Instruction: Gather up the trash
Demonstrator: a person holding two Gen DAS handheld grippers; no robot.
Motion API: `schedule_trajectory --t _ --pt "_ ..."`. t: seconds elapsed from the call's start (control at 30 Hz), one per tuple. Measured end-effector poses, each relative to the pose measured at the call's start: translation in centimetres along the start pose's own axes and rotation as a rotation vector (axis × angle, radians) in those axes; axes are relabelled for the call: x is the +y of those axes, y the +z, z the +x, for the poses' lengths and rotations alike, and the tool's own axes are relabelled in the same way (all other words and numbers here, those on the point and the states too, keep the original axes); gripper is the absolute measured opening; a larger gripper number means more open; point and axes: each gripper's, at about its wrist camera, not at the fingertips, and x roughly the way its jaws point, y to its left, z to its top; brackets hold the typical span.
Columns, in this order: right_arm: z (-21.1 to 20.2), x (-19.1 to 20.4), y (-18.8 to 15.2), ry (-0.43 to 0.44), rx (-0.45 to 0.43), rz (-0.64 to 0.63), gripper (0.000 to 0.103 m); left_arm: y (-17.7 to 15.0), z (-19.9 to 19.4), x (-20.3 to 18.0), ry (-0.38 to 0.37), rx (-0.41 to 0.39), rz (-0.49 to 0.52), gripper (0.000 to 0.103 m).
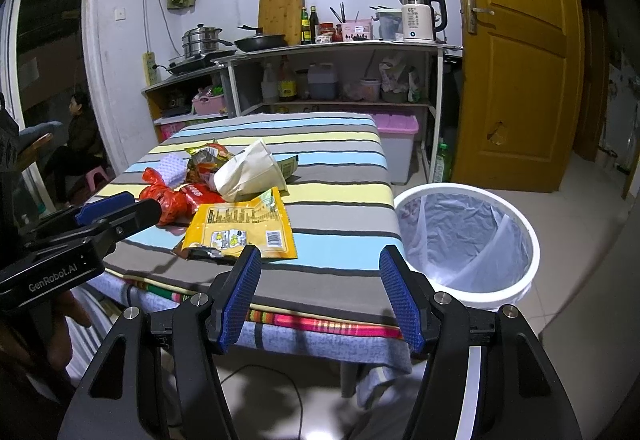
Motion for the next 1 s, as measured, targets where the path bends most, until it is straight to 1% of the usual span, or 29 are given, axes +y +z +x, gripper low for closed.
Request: schedule_trajectory --t 1.0 --pt "-0.06 -0.04 0.0 -0.002 0.001 -0.003 0.062 0.06 -0.09 -0.27 -0.005 0.002 0.001 0.054"
